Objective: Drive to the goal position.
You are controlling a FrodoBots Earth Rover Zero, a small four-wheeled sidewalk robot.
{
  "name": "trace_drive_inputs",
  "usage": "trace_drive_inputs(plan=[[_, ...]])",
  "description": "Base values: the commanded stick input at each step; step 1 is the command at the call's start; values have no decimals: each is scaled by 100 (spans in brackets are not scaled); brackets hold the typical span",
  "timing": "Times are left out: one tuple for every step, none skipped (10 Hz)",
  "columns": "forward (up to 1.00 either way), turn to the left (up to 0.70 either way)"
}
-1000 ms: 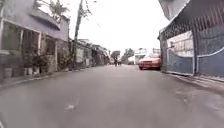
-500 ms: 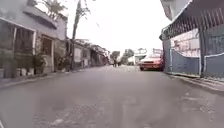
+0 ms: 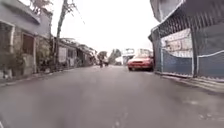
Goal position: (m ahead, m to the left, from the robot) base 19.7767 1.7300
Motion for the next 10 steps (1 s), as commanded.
trace_drive_inputs(plan=[[70, 0], [70, 0], [70, 0], [70, 0], [70, 0], [70, 0], [70, 0], [70, 0], [70, 0], [70, 0]])
